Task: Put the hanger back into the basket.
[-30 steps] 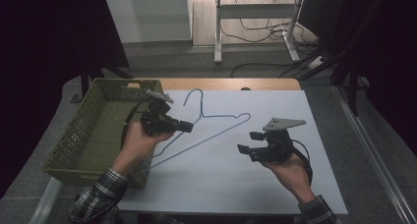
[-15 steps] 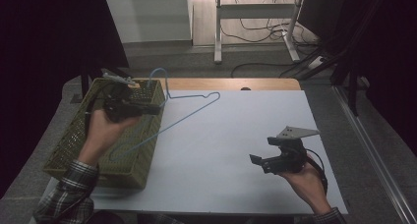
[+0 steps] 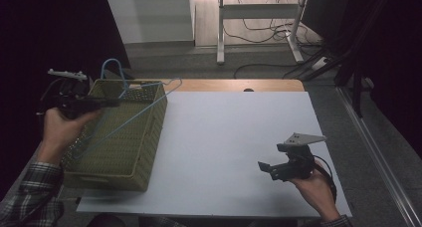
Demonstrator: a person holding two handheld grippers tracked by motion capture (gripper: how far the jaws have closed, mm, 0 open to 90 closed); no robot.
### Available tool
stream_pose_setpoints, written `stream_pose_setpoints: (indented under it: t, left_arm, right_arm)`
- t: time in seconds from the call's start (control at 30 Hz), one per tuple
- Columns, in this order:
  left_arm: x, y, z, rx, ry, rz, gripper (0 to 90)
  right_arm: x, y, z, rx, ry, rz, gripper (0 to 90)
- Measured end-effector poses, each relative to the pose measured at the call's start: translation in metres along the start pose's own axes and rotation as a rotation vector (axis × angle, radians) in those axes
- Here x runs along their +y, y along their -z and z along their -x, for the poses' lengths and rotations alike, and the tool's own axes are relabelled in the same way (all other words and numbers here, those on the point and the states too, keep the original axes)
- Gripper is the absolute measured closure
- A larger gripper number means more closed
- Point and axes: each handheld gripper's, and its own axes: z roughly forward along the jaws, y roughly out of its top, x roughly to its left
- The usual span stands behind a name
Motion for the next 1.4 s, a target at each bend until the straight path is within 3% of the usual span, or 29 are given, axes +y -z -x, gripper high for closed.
stream_pose_setpoints:
  t: [0.43, 0.83, 0.93, 1.1, 1.27, 1.4]
  left_arm:
    - [-0.038, 0.032, -0.048, 0.03, 0.053, 0.067, 87.8]
    - [-0.062, -0.009, -0.076, 0.02, 0.046, 0.04, 87.8]
    - [-0.066, -0.022, -0.08, 0.029, 0.051, 0.016, 87.8]
    - [-0.073, -0.041, -0.086, 0.057, 0.061, -0.076, 87.7]
    - [-0.08, -0.05, -0.091, 0.118, 0.081, -0.152, 87.6]
    - [-0.086, -0.054, -0.092, 0.181, 0.066, -0.21, 86.2]
  right_arm:
    - [-0.009, -0.005, 0.012, -0.039, -0.026, -0.035, 4.0]
    - [-0.014, -0.012, 0.014, -0.042, -0.02, -0.07, 4.1]
    - [-0.014, -0.013, 0.014, -0.042, -0.02, -0.074, 4.0]
    - [-0.015, -0.013, 0.014, -0.043, -0.015, -0.076, 3.8]
    - [-0.017, -0.013, 0.015, -0.046, -0.013, -0.075, 3.8]
    - [-0.018, -0.014, 0.014, -0.049, -0.005, -0.08, 3.6]
